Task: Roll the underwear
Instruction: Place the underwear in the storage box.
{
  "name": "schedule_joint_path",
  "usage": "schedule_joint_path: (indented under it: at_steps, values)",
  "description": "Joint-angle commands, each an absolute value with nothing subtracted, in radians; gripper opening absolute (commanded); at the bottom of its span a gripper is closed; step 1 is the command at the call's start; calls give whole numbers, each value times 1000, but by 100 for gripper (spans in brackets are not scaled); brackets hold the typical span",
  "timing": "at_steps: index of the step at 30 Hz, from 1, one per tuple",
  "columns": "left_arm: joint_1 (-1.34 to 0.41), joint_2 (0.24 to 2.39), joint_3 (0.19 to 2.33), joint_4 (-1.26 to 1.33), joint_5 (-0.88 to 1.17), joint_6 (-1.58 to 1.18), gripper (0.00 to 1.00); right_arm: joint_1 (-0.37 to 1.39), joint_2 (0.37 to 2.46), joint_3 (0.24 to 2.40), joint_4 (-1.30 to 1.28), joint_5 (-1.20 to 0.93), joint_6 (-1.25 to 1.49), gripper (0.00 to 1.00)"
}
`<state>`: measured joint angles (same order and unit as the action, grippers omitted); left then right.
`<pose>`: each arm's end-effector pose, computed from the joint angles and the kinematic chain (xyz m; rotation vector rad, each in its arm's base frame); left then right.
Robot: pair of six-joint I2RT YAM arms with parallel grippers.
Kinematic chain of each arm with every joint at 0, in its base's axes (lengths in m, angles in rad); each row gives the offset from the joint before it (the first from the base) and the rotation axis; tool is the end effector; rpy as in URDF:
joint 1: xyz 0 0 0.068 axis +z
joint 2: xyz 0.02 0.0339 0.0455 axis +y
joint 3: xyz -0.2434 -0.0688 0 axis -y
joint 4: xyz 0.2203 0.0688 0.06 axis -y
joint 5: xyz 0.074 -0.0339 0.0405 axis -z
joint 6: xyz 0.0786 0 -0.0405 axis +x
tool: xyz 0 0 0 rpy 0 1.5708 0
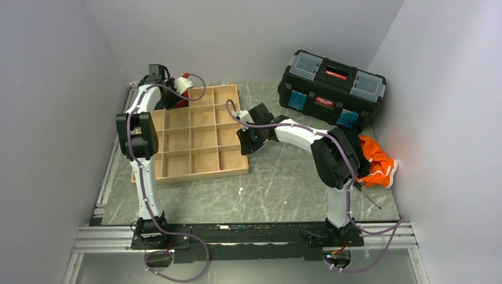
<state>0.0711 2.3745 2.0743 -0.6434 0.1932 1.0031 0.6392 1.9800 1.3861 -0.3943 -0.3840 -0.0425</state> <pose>0.5119 0.0213 0.1522 1.1934 2.1980 0.2067 0.3145 0.2705 0.1406 -1.0145 2.4057 0.7140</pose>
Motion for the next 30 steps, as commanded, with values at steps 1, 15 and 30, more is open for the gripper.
schedule_joint_path:
  at_steps: [1,15,30]
  values:
    - [78,2349,2051,-683,259,939,67,650,2063,1371,-439,-382,-115,0]
    - [114,2256,2085,-681,401,818,86,620,2069,1425,-463,-493,-91,0]
    - [103,2385,2196,-558,357,625,85,614,2075,1445,-475,-494,-89,0]
